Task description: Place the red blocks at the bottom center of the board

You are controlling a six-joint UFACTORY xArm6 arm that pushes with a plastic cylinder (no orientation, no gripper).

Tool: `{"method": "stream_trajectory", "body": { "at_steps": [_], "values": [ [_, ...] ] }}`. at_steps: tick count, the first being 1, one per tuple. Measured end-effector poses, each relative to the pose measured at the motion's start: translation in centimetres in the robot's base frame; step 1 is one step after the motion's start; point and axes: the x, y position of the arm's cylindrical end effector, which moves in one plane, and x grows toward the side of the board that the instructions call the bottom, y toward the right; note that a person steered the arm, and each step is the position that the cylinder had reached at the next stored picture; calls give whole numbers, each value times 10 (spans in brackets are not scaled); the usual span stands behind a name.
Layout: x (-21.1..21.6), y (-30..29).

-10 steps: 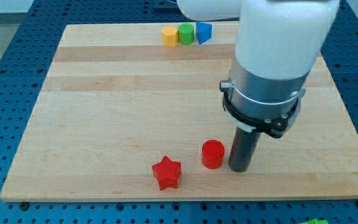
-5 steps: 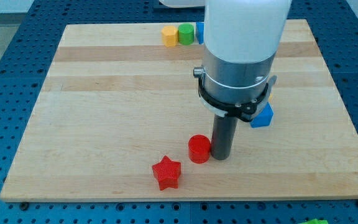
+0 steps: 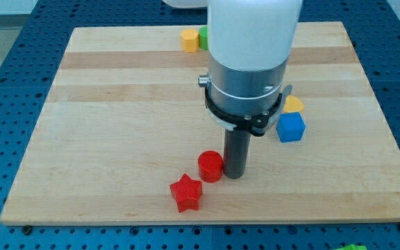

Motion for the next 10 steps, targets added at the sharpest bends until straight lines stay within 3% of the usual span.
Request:
{"method": "stream_trajectory", "body": {
  "at_steps": [8, 10],
  "values": [
    [-15, -28],
    [-9, 39]
  ]
}}
